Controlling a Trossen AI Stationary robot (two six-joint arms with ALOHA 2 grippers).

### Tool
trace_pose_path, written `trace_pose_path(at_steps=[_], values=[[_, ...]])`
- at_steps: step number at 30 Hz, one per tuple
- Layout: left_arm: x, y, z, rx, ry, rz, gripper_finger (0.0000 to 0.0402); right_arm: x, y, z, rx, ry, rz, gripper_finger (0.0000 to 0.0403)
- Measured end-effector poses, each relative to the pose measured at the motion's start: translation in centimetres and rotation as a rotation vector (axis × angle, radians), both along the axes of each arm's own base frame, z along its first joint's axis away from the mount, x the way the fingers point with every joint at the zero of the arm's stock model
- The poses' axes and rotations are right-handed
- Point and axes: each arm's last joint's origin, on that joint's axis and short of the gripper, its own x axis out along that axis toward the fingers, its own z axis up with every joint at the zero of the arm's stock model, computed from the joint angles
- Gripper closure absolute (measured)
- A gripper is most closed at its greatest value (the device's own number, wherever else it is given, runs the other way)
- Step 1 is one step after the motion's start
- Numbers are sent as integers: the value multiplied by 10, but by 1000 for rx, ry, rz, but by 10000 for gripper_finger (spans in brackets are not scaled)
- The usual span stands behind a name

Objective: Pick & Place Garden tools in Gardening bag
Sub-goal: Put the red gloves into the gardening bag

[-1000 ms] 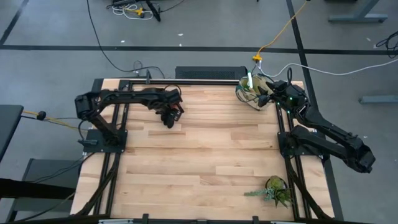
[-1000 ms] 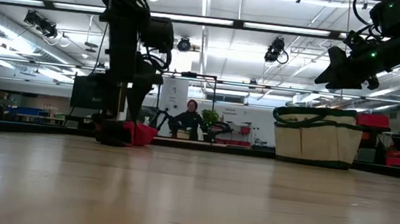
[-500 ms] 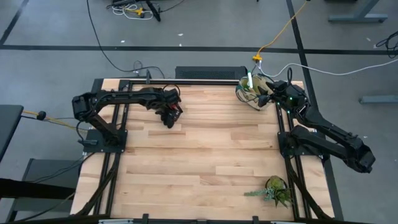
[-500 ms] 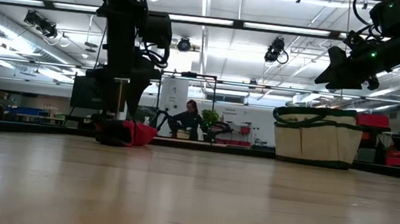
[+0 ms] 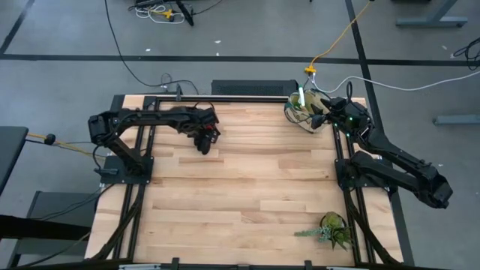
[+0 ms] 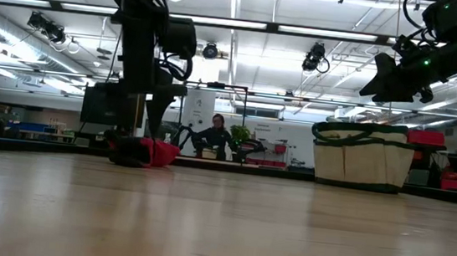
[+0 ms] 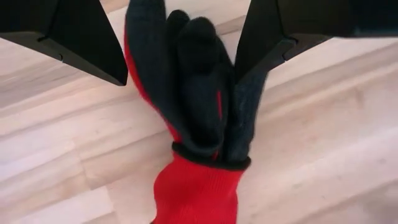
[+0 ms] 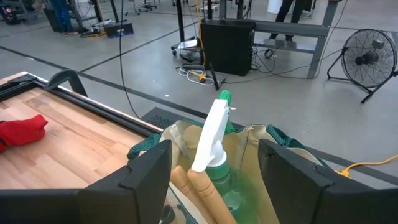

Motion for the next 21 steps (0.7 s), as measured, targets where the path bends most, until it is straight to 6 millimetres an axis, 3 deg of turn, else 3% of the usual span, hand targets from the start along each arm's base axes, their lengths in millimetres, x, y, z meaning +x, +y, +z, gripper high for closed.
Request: trace_pose_path(at_steps=[13,21], values=[[-17,-3,-43,-37,-64,63,97,0,0,0,-2,1,0,160],[-22,0,-52,-49,-96,77,98,0,0,0,-2,-1,0,160]])
